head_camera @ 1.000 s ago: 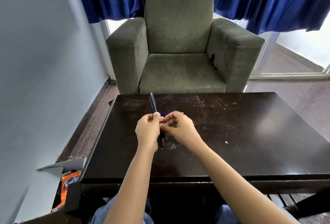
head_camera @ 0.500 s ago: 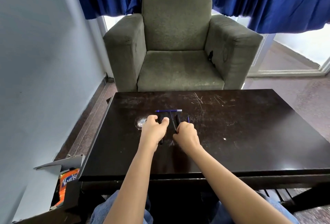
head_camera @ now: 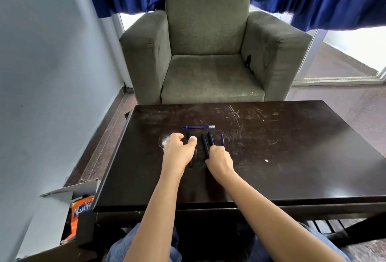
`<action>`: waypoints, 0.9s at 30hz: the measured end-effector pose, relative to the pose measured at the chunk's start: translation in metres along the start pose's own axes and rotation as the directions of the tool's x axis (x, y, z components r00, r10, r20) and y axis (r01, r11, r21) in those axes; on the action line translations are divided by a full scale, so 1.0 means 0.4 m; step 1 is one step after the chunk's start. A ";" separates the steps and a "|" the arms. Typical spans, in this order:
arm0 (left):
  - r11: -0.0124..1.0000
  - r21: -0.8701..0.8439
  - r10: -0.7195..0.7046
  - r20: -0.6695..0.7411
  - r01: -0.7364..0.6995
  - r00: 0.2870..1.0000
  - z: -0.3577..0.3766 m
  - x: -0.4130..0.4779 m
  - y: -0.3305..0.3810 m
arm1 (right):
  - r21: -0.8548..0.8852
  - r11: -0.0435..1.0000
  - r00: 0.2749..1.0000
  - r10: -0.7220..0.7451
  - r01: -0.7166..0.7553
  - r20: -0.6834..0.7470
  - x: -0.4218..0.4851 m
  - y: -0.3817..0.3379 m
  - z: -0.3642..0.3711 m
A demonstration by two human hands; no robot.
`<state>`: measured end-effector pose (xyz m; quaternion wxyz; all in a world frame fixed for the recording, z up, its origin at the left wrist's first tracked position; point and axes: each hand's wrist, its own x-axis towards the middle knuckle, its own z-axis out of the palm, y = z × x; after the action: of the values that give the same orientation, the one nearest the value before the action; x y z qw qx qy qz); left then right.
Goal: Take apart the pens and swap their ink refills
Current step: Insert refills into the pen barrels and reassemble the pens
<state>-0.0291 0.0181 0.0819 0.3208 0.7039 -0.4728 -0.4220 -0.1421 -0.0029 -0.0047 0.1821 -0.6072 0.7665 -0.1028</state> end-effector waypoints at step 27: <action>1.000 -0.021 -0.011 -0.045 0.010 0.999 -0.010 0.003 0.001 | 0.011 0.953 0.952 -0.303 0.302 0.040 -0.010 -0.065 0.031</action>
<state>-0.0253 0.0172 0.0838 0.3364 0.7122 -0.4574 -0.4128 -0.1132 -0.0043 -0.0055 0.1814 -0.7190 0.6604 -0.1186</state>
